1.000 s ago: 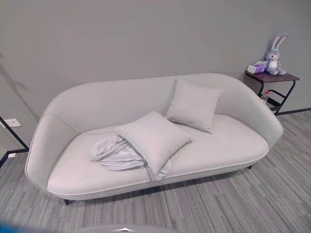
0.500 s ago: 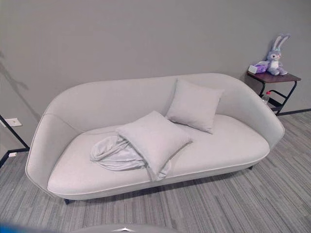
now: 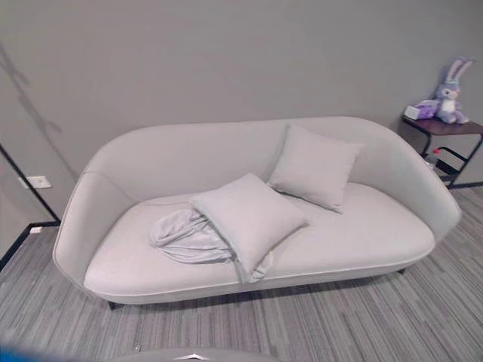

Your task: Hang the clothes on the sofa on the clothes rack.

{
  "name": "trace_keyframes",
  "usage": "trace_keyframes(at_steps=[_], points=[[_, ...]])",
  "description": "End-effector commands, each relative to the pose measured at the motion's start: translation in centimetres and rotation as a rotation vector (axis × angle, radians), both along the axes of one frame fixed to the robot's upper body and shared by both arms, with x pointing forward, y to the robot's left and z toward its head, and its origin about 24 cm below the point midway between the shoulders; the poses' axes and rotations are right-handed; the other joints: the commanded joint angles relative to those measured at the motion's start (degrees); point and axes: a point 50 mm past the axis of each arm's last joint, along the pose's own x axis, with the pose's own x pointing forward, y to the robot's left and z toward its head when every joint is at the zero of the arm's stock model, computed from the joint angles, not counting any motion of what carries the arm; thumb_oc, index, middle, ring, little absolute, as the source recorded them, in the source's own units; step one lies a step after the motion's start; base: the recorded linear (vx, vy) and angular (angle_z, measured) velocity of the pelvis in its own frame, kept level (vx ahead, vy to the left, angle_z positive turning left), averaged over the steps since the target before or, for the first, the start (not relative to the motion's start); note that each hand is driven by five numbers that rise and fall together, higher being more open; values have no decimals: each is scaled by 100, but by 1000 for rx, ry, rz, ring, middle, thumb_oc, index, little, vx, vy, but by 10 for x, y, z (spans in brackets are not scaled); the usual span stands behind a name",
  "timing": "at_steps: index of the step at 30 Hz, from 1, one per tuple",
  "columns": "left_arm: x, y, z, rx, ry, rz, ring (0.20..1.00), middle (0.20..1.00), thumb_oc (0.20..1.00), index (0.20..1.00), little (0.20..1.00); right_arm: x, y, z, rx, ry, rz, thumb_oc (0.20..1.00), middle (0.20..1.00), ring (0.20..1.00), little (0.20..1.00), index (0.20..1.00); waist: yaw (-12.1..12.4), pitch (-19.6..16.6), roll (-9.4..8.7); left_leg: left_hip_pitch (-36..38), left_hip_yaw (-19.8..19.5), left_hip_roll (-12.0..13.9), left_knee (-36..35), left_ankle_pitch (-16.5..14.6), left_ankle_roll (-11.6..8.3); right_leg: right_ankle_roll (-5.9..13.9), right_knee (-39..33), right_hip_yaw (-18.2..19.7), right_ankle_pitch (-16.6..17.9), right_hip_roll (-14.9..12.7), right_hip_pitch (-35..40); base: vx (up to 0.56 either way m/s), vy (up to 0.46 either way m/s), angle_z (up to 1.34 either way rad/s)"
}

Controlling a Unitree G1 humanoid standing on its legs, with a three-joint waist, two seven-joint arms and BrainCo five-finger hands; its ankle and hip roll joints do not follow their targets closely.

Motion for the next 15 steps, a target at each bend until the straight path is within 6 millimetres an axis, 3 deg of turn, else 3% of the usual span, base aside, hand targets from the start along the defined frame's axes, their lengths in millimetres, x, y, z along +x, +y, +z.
trace_keyframes(at_steps=[1,3,5,8,9,11,13,14,15], points=[[35,6,5,35,-98,5,1000,1000,1000,1000,1000,25,1,0,-23,-58,117,1000,1000,1000,1000,1000,29,153,-208,-187,-323,119,98,-87,-287,628,-732,767,503,-496,13,-187,-14,16],[56,3,8,43,-157,-33,1000,1000,1000,1000,1000,51,-1,2,-27,-146,186,1000,1000,1000,1000,1000,58,545,-291,-937,-268,-86,1310,-275,-448,573,-494,777,458,-510,-172,-210,-20,13],[63,0,10,44,-184,-35,1000,1000,1000,1000,1000,58,-3,3,-33,-161,173,1000,1000,1000,1000,1000,64,627,-289,-1251,-418,-129,1601,-199,-434,562,-389,878,408,-511,-312,-19,39,12],[69,-1,11,48,-209,-19,1000,1000,1000,1000,1000,57,-4,3,-28,-151,125,1000,1000,1000,1000,1000,155,584,-305,-1389,-412,268,992,92,-380,612,-278,1063,270,-596,-440,119,122,0],[71,1,12,58,-210,-21,1000,1000,1000,1000,1000,58,-7,3,-34,-151,97,1000,1000,1000,1000,1000,183,605,-269,-1551,-417,410,794,345,-363,605,-257,1086,213,-619,-486,138,159,-7],[74,-2,12,55,-220,-25,1000,1000,1000,1000,1000,66,-14,6,-59,-178,27,1000,1000,1000,1000,1000,254,672,-203,-1938,-396,591,167,506,-418,592,-261,1149,99,-739,-528,207,202,-1],[72,-5,11,48,-215,-36,1000,1000,1000,1000,1000,65,-19,7,-76,-174,-5,1000,1000,1000,1000,1000,280,660,-121,-2044,-134,690,-242,611,-506,613,-341,1164,-1,-887,-438,388,352,5],[64,-8,9,39,-192,-42,1000,1000,1000,1000,1000,60,-23,8,-93,-141,-8,1000,1000,1000,1000,1000,325,535,24,-1963,245,784,-272,797,-545,707,-488,1167,-78,-1122,-239,556,506,-5],[61,-6,8,42,-178,-44,1000,1000,1000,1000,1000,59,-24,8,-96,-131,-6,1000,1000,1000,1000,1000,359,472,43,-1909,315,735,-221,892,-538,765,-590,1105,-38,-1287,-170,629,537,-32]])
